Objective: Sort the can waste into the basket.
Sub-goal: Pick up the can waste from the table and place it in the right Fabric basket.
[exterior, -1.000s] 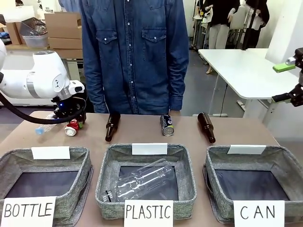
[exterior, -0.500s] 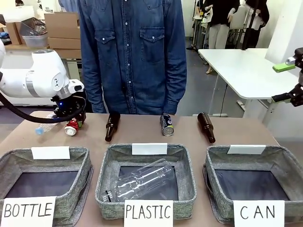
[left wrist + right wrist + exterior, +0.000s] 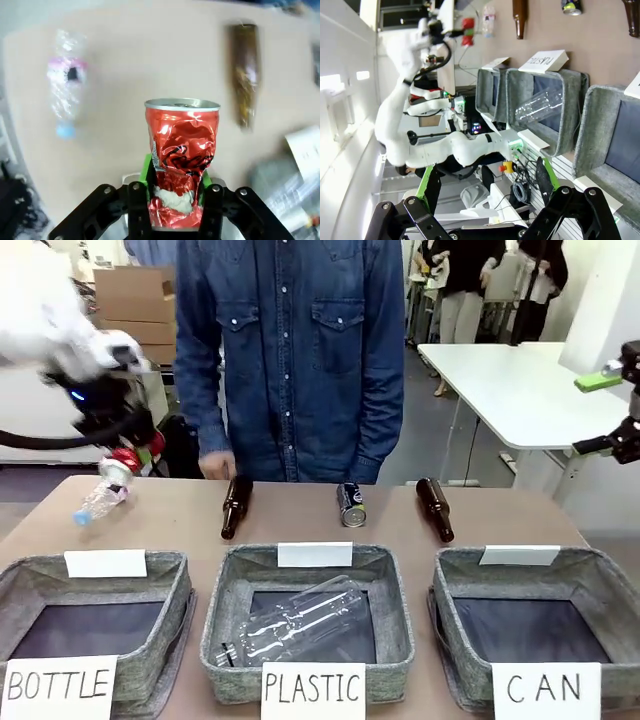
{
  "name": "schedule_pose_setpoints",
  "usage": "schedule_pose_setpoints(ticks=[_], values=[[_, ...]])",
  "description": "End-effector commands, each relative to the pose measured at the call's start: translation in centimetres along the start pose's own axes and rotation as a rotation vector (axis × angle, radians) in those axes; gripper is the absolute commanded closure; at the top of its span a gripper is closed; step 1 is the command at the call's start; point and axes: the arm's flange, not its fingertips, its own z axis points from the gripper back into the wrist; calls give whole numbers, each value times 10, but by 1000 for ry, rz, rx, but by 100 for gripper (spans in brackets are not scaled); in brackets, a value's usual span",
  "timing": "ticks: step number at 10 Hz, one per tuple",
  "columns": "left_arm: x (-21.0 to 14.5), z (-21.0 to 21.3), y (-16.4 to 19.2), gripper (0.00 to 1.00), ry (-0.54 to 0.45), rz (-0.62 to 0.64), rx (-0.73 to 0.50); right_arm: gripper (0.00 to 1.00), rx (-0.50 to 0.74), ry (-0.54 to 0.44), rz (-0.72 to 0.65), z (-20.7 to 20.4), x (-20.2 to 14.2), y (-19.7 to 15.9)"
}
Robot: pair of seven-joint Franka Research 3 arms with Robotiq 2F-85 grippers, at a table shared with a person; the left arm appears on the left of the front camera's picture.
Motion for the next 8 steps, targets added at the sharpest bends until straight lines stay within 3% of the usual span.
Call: schedule_pose_setpoints(ticks=[1, 2, 4, 6, 7, 8], values=[[-98, 78, -24, 90, 22, -194, -179, 0, -2, 9, 24, 1, 0, -1], [-146, 93, -48, 90, 118, -406, -319, 0, -2, 9, 24, 1, 0, -1], [-227, 85, -88, 90, 153, -767, -314, 0, -2, 9, 24, 1, 0, -1], [-283, 82, -104, 90, 47, -1125, -325, 0, -2, 9, 24, 1, 0, -1], [-294, 81, -99, 90, -52, -1224, -317, 0, -2, 9, 24, 1, 0, -1], [-273, 87, -113, 90, 148, -916, -308, 0, -2, 9, 24, 1, 0, -1]])
